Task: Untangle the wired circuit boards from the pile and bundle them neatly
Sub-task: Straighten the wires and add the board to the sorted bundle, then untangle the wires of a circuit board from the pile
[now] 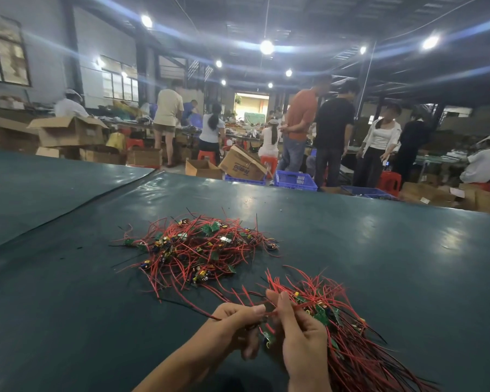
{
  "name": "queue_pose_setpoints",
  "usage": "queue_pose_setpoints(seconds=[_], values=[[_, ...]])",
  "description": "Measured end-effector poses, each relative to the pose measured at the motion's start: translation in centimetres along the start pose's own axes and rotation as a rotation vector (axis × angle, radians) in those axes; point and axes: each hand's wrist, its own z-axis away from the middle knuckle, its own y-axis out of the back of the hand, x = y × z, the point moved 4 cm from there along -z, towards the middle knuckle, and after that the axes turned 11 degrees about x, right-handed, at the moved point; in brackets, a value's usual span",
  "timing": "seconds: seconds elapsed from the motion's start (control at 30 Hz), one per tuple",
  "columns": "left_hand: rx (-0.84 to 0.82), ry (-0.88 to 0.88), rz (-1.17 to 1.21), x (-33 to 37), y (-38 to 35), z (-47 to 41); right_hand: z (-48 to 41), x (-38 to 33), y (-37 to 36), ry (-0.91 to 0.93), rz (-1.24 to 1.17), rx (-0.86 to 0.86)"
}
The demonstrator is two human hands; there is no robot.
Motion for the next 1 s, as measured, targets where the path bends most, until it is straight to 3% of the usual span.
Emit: queue_pose_setpoints(seconds=[0.2,0.3,0.43,0.6,0.7,0.8,0.9,1.0], values=[[0.015,-0.023,0.032,0.3,0.2,0.2,-0.5,0.3,1.0,-0.050,-0.095,0.080],[0.048,-0.032,0.071,0.4,0.3,0.1,0.4,0.6,0.1,0.036,0.025,-0.001],[-0.025,0.049,0.064,0.3,0.3,0.3,1.6,1.0,-1.3,0.145,0.116,-0.152],[-0.064,0.074,0.033,-0.3,0.1,0.2,1.9,1.5,-1.6,0.045,0.241,-0.248],[0.088,0.122,0.015,-1.0,0.7,-0.3,1.6,1.6,-1.3,0.056,0.280,-0.158],[0.126,0.077,0.021,-0.6,1.5,-0.8,1.0,1.8,-0.1,-0.080,0.194,0.048],[0.323,-0.104,-0.265,0.3,3.9,-1.4,0.1,2.3,1.0,-0.250,0.049,0.197],[0.585,-0.334,-0.853,0.3,7.3,-1.4,-0.5,2.6,1.1,-0.310,-0.137,0.198]])
